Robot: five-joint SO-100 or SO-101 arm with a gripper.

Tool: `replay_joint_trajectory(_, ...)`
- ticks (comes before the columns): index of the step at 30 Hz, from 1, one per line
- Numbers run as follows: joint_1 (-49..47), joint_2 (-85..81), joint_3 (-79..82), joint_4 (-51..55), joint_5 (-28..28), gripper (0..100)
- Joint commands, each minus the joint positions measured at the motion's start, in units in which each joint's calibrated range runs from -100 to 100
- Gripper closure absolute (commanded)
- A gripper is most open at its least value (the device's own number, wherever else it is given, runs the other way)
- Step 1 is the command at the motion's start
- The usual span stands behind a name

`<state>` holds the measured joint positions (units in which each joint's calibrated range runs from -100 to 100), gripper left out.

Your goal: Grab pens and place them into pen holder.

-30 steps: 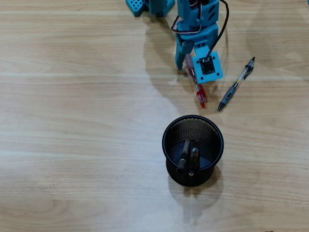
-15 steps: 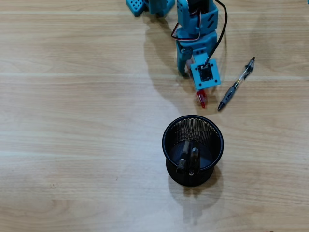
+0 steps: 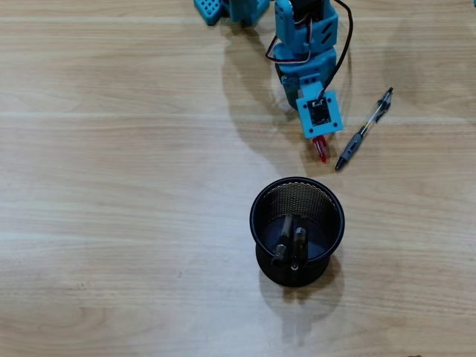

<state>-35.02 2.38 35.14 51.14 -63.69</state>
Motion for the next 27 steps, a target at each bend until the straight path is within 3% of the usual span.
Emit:
replay_joint_trajectory(1,1.4,-1.7,-2.6,0.6,0.2,98)
replay_joint_trajectory(15,12.1,-21.6,-21.9,0.5,7.0,98)
replay_joint_trajectory(24,16.6,-21.9,-42.1,-0.5,8.5,98)
replay_joint_trajectory(27,18.1,-18.5,-46.6,-5.9,8.5,98)
